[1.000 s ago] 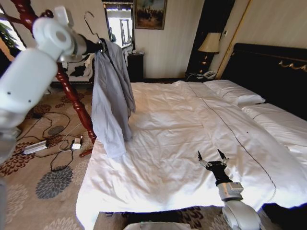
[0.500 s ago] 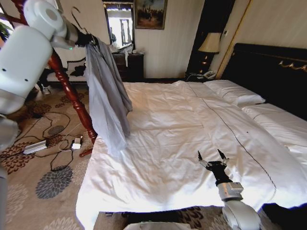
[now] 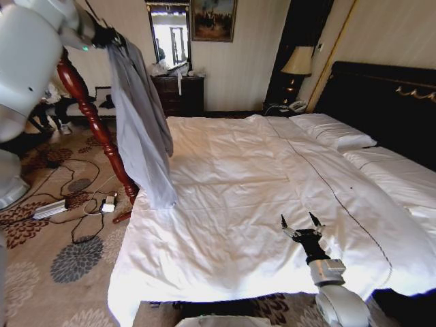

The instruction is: Pick up the clothes from the bed and hang them on the clothes hanger.

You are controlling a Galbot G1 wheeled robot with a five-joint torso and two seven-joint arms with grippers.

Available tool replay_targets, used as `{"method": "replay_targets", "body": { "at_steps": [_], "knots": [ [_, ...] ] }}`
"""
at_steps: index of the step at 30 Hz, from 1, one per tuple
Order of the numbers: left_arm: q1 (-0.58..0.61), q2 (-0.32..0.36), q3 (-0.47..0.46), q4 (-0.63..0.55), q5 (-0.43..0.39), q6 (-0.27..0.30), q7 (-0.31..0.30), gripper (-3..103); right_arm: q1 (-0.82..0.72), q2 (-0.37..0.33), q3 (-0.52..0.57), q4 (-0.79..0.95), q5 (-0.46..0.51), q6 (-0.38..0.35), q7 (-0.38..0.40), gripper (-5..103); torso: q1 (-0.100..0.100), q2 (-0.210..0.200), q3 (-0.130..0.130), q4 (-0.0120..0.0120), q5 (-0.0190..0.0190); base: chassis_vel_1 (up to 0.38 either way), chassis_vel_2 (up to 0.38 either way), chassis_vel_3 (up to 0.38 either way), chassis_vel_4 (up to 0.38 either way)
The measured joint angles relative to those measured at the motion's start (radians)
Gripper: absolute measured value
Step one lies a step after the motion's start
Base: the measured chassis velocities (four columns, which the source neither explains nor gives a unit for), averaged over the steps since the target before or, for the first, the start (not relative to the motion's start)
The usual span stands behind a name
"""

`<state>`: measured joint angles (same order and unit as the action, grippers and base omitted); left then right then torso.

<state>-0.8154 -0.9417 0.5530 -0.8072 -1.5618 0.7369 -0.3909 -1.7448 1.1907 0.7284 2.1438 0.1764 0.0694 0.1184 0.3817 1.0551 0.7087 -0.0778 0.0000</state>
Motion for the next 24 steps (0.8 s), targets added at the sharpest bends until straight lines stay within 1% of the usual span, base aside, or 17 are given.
{"method": "replay_targets", "body": {
  "at_steps": [4,10,11,13,20,23,24],
  "knots": [
    [0.005,0.018,0.005,0.022,0.015,0.0,0.008,15,0.0,0.0,0.0,0.0,0.0,0.0,0.0,100,0.0,0.0,0.0,0.0001,-0.0002,0.0,0.0,0.0,0.0],
    [0.022,0.02,-0.004,0.049,0.054,0.0,0.025,15,0.0,0.0,0.0,0.0,0.0,0.0,0.0,100,0.0,0.0,0.0,-0.0001,-0.0005,0.0,0.0,0.0,0.0],
    [0.024,0.014,-0.01,0.058,0.073,0.0,0.032,15,0.0,0.0,0.0,0.0,0.0,0.0,0.0,100,0.0,0.0,0.0,0.0001,-0.0004,0.0,0.0,0.0,0.0],
    [0.025,0.004,-0.014,0.067,0.084,-0.001,0.033,15,0.0,0.0,0.0,0.0,0.0,0.0,0.0,100,0.0,0.0,0.0,-0.0004,0.0001,0.0,0.0,0.0,0.0],
    [0.025,-0.015,-0.023,0.092,0.102,-0.001,0.033,15,0.0,0.0,0.0,0.0,0.0,0.0,0.0,100,0.0,0.0,0.0,-0.0002,0.0,0.0,0.0,0.0,0.0],
    [0.025,-0.034,-0.043,0.14,0.122,-0.002,0.038,15,0.0,0.0,0.0,0.0,0.0,0.0,0.0,100,0.0,0.0,0.0,-0.0002,0.0,0.0,0.0,0.0,0.0],
    [0.025,-0.034,-0.043,0.14,0.122,-0.002,0.038,15,0.0,0.0,0.0,0.0,0.0,0.0,0.0,100,0.0,0.0,0.0,-0.0002,0.0,0.0,0.0,0.0,0.0]
  ]
}}
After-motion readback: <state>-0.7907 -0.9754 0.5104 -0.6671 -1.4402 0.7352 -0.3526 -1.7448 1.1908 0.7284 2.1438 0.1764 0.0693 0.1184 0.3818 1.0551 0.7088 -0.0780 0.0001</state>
